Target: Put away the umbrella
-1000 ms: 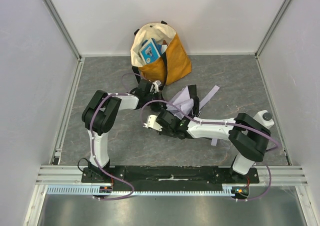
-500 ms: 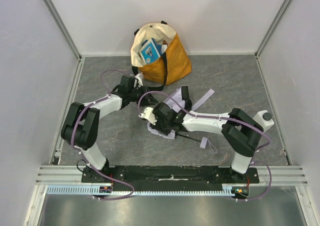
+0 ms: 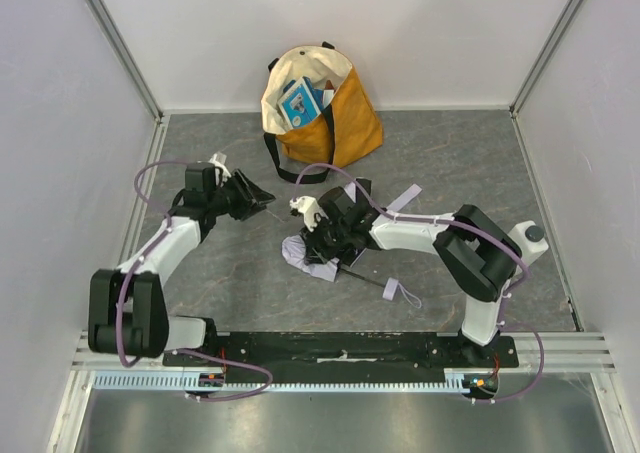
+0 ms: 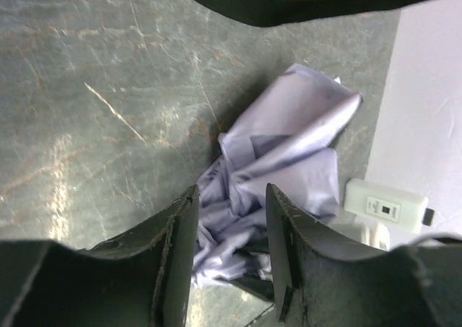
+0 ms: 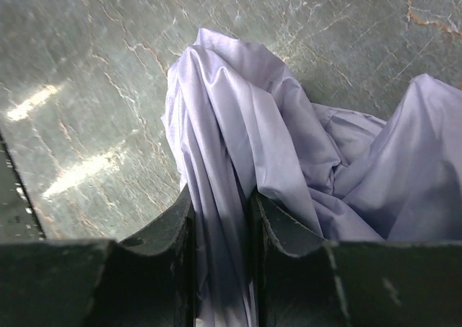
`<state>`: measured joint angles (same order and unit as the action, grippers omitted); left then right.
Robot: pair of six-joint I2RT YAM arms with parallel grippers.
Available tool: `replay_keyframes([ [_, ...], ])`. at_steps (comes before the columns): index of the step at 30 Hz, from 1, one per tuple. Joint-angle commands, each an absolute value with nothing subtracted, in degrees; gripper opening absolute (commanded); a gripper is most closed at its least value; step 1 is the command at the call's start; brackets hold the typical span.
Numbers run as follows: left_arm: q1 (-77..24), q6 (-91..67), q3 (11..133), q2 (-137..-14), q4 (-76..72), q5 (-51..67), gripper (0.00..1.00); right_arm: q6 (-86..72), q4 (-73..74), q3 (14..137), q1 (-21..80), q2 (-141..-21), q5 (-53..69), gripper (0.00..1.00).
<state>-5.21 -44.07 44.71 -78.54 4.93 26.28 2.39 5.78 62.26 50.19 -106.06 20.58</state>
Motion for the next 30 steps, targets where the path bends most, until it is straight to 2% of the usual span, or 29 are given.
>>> replay_keyframes([
  [1, -5.0, -47.6, 40.4, -69.5, 5.9, 29.9, 0.51, -5.8, 8.4, 56.5, 47.9, -113.7, 31.5, 0.0],
  [7, -5.2, -52.1, 29.5, -56.2, 7.2, 35.1, 0.55, -10.1, 5.0, 56.2, 46.1, -119.1, 35.0, 0.0],
  [12, -7.3, -60.6, 18.2, -45.9, 7.4, 35.5, 0.73, -10.8, 4.7, 57.0, 45.1, -120.9, 35.5, 0.0],
  [15, -9.9, -65.7, 14.5, -42.3, 6.9, 31.7, 0.79, -11.1, 5.0, 57.7, 43.9, -122.5, 36.9, 0.0],
  [19, -12.6, -74.3, 9.2, -43.8, -1.7, 29.5, 0.87, -12.1, 4.9, 58.0, 43.2, -123.3, 37.8, 0.0],
  [22, -16.9, -76.5, 8.0, -47.4, -5.8, 22.7, 0.93, -12.7, 4.6, 57.8, 43.2, -123.2, 38.4, 0.0],
  [30, -23.1, -79.6, 5.0, -50.7, -13.1, 5.8, 0.93, -13.9, 5.4, 59.9, 42.5, -125.2, 43.0, 0.0],
])
